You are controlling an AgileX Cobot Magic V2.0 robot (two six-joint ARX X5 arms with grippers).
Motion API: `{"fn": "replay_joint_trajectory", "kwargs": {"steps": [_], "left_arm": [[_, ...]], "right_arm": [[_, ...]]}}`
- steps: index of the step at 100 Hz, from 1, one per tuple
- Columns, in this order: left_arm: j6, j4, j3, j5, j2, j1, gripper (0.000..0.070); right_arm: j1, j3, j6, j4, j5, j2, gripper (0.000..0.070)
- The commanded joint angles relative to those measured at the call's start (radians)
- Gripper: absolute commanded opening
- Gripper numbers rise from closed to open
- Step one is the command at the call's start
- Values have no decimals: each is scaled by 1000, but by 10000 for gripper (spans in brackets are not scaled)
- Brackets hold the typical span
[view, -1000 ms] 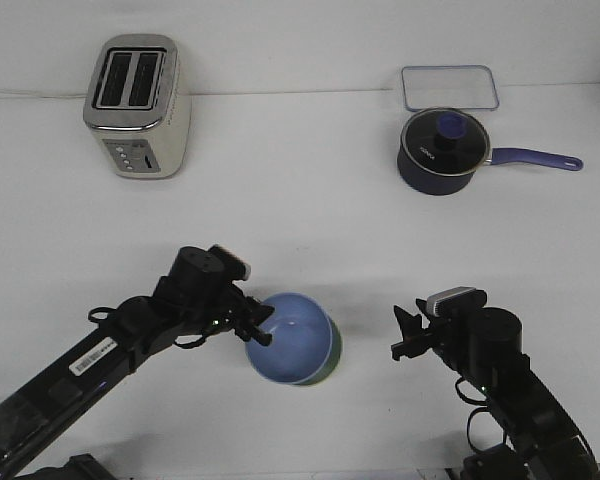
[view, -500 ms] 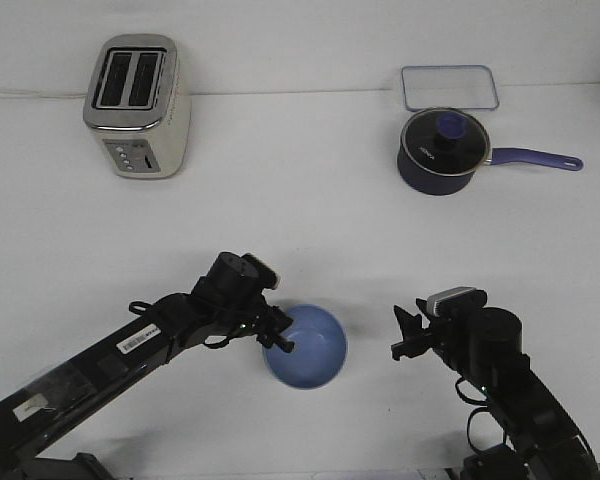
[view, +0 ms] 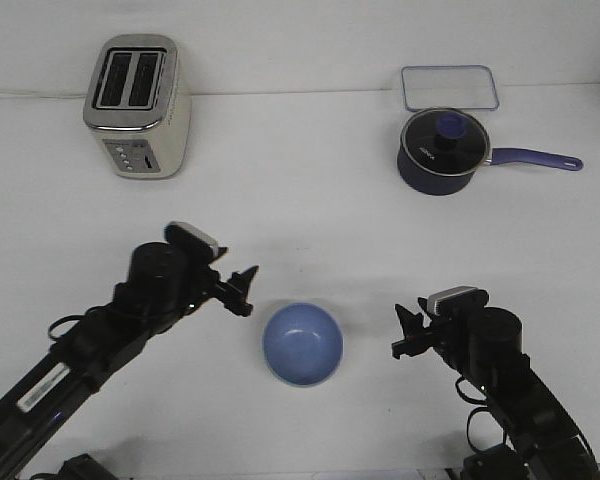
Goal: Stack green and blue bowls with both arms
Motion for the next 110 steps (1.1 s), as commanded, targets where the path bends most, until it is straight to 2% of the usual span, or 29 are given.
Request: {"fn": "replay_joint_trajectory", "kwargs": {"steps": [1,7,10,14,21,24,35,50,62,72,84,110], "left_arm": [[83,2,16,-54,-48,35,418],[109,-2,16,-82,-102,93,411],[115,-6,15,-89,-126,126,374],[116,-21,14,-92,-154,172,263],[121,-52,5,-92,-197,257,0],[121,-57,-7,-92,-216,293,17],[130,1,-117,-82,-316,412,12],[133,281,-420,14,-546,531,12],[79,455,-635,17,-718,579,12],[23,441,-708,3,-801,597,12],[21,385,-713,-10,-838,600,15],[3,395,-712,-10,-861,600,15]], "right_arm": [[3,2,1,29,3,-2,305],[3,2,-2,54,5,-15,284],[3,2,-2,68,8,-23,246],[3,2,-3,84,19,-37,186],[3,2,-10,92,61,-74,58],[3,1,-9,89,89,-93,0],[3,-16,-41,89,187,-199,0],[3,-94,-98,122,243,-395,0],[3,-150,-99,195,283,-502,0],[3,-160,-91,204,328,-517,0],[3,-160,-84,204,339,-517,0],[3,-160,-84,221,340,-517,0]]}}
